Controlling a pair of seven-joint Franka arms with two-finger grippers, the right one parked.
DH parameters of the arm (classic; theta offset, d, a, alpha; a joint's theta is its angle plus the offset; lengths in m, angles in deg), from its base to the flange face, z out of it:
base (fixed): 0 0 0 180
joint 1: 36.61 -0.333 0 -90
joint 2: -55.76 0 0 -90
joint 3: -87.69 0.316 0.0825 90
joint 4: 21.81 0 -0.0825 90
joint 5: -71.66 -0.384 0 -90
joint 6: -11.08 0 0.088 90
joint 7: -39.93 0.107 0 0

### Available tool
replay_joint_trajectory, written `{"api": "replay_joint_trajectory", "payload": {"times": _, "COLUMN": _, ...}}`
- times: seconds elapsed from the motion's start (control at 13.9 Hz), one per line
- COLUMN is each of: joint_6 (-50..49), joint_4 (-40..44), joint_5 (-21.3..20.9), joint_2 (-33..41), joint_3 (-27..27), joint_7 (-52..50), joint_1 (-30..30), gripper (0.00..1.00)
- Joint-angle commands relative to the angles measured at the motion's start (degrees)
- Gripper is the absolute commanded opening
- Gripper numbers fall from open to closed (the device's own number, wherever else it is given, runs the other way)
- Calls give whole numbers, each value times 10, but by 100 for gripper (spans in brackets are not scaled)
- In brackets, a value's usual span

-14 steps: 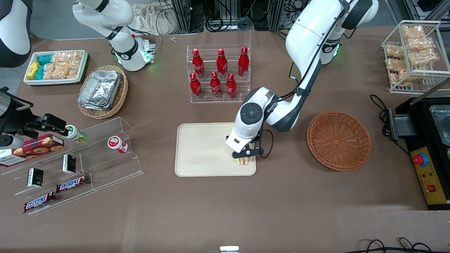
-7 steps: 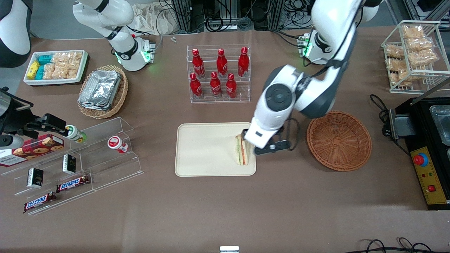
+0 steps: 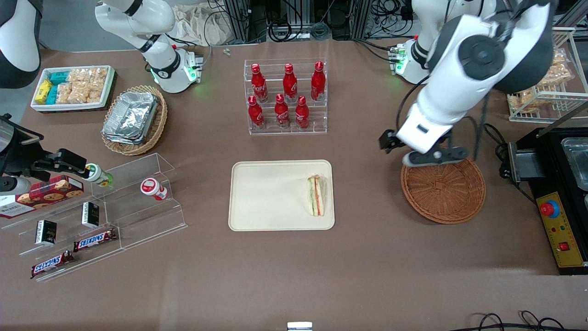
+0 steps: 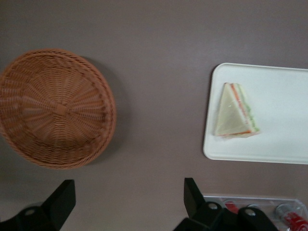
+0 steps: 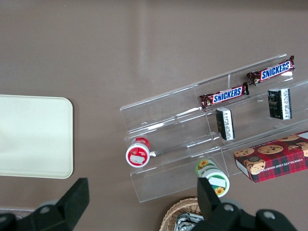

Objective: Place sandwich from basket to tray

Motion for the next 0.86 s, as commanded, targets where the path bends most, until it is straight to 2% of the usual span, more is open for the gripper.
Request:
{"api": "replay_joint_trajectory", "payload": {"times": 0.0, "joint_6": -43, "joint_4": -7, "joint_5": 2, "joint_2": 37, "joint_3": -7, "joint_7": 105, "joint_1": -76, "gripper": 100}}
{"api": "replay_joint_trajectory", "payload": {"times": 0.14, "joint_6": -86, "joint_4": 30, "joint_5": -4, "joint_2": 27, "joint_3": -8, "joint_7": 120, "joint_1": -121, "gripper": 100}}
{"api": "replay_joint_trajectory", "payload": {"times": 0.43, "joint_6": -90, "joint_4": 67, "joint_5": -5, "joint_2": 0, "joint_3": -8, "joint_7": 155, "joint_1": -175, "gripper": 100}}
{"api": "replay_joint_trajectory", "payload": {"times": 0.79, "joint_6": -89, "joint_4": 99, "joint_5": -5, "joint_2": -20, "joint_3": -4, "joint_7": 216, "joint_1": -182, "gripper": 100}}
